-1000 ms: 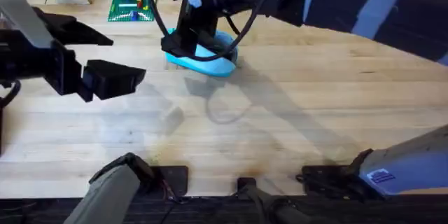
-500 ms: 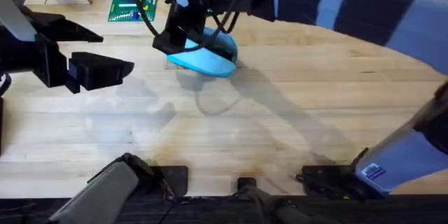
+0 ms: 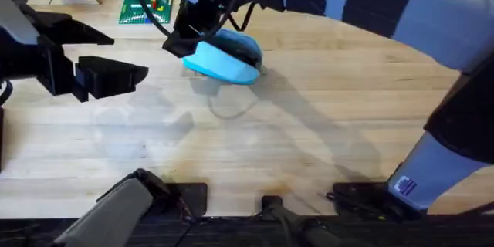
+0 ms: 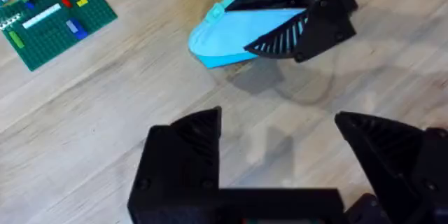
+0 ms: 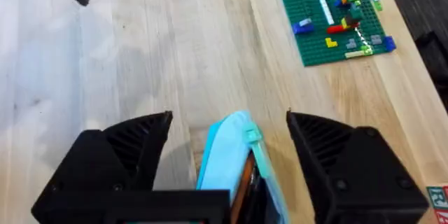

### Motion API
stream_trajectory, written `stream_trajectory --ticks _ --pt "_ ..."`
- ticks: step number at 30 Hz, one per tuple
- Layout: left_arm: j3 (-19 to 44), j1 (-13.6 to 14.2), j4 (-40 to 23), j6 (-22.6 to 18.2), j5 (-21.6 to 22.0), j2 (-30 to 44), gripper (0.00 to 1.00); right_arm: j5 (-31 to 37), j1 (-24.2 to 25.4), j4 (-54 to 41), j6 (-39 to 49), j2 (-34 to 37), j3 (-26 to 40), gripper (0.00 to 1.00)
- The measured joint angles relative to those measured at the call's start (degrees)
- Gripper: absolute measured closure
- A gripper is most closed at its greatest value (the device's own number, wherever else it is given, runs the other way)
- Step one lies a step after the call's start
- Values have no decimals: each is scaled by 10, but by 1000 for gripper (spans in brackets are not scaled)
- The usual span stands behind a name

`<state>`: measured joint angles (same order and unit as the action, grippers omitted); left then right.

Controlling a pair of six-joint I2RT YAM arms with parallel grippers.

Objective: Unzip the bag, pick up the pens from the table one at a time and place them inside, then zip the bag closed.

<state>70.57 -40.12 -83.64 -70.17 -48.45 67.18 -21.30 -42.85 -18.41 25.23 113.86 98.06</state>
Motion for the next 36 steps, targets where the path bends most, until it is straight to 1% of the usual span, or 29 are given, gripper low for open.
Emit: stream_trajectory --ticks 6,13,25,36 --pt "0 0 0 -1 0 0 9 0 0 32 -2 30 3 6" --pt "0 0 0 -1 0 0 9 12 1 32 -2 53 3 13" --pt "0 0 0 -1 0 0 9 20 6 45 -4 62 3 76" --pt "0 0 0 -1 0 0 9 22 18 46 -35 66 3 130"
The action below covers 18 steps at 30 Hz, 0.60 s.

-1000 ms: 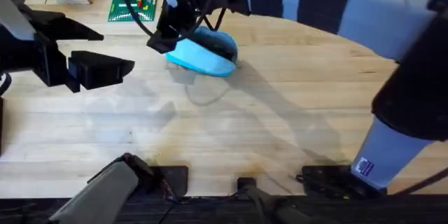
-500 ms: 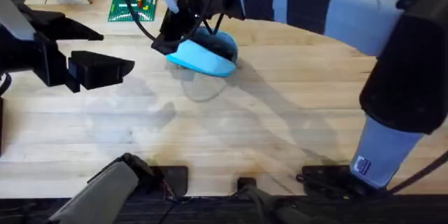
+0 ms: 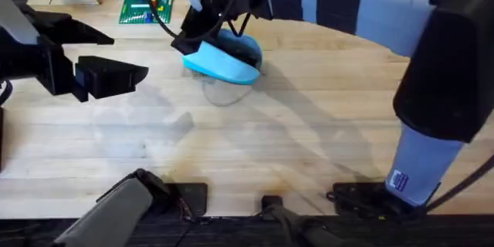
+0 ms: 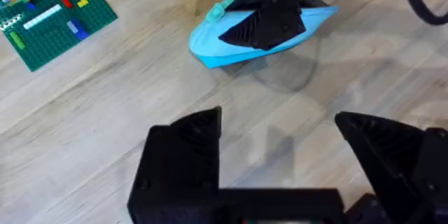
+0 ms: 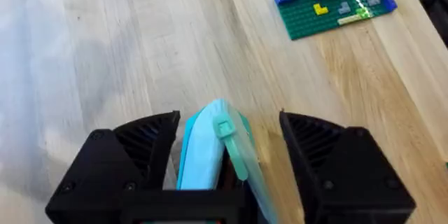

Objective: Unzip the bag, pick up the pens from the table one at a time and place them inside, then zip the bag closed.

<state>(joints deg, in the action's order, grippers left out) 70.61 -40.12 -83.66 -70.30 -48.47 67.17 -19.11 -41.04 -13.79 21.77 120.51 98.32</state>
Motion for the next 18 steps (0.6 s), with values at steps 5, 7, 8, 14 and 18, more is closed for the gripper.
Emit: stream_trajectory --ticks 5,7,8,14,18 --pt "0 0 0 0 0 0 9 0 3 0 -20 0 0 156" --pt "0 0 0 0 0 0 9 0 3 0 -28 0 0 183" --pt "0 0 0 0 0 0 8 0 3 0 -32 0 0 223" --pt "0 0 0 0 0 0 8 0 3 0 -49 0 0 429" --pt "0 0 0 0 0 0 9 0 3 0 -55 0 0 398"
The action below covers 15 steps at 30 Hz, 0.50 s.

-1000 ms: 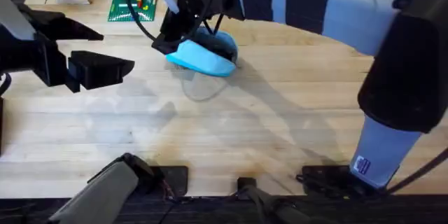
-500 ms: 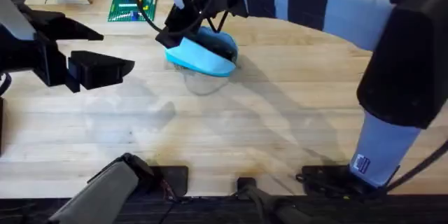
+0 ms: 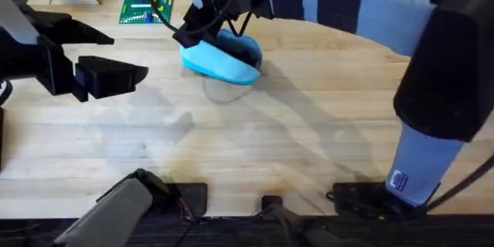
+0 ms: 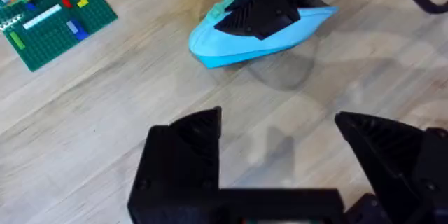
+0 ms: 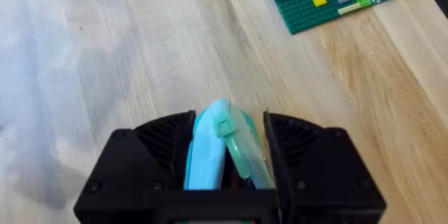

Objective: Unzip the bag, pick up the pens from the table one at a time and place them inside, then zip the bag closed.

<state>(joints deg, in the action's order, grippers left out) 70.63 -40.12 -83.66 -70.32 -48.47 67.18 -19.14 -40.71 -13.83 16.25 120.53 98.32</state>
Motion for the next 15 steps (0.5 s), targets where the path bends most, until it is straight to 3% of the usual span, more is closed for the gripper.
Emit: stream_trajectory --ticks 10,15 --pt "0 0 0 0 0 0 8 0 0 -3 -2 31 2 418" --pt "0 0 0 0 0 0 9 0 0 -3 -4 33 2 476"
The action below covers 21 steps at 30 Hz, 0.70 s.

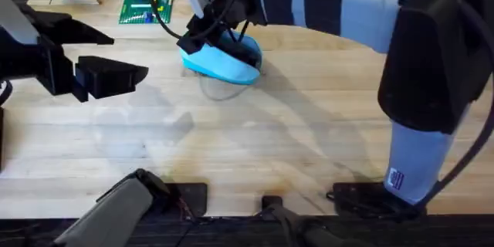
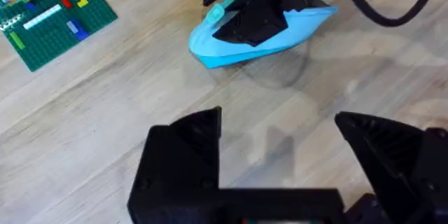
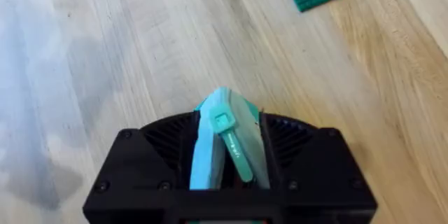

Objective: Unzip the bag, pick up the pens from the table one at a time and place them inside, then zip the bag closed.

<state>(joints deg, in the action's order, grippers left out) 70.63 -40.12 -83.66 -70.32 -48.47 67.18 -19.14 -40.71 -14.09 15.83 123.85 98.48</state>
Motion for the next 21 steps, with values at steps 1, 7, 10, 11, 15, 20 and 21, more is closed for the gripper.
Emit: stream_trajectory --ticks 1,7,10,11,15,20,21 --pt "0 0 0 0 0 0 9 0 0 0 0 0 0 483" --pt "0 0 0 0 0 0 8 0 0 3 0 0 0 533" --pt "0 0 0 0 0 0 8 0 0 3 0 0 0 545" --pt "0 0 0 0 0 0 8 0 0 3 0 0 0 550" --pt "0 0 0 0 0 0 6 0 0 3 0 0 0 576" --pt "0 0 0 0 0 0 8 0 0 3 -1 0 0 608" --pt "0 0 0 0 0 0 8 0 0 3 -3 0 0 620"
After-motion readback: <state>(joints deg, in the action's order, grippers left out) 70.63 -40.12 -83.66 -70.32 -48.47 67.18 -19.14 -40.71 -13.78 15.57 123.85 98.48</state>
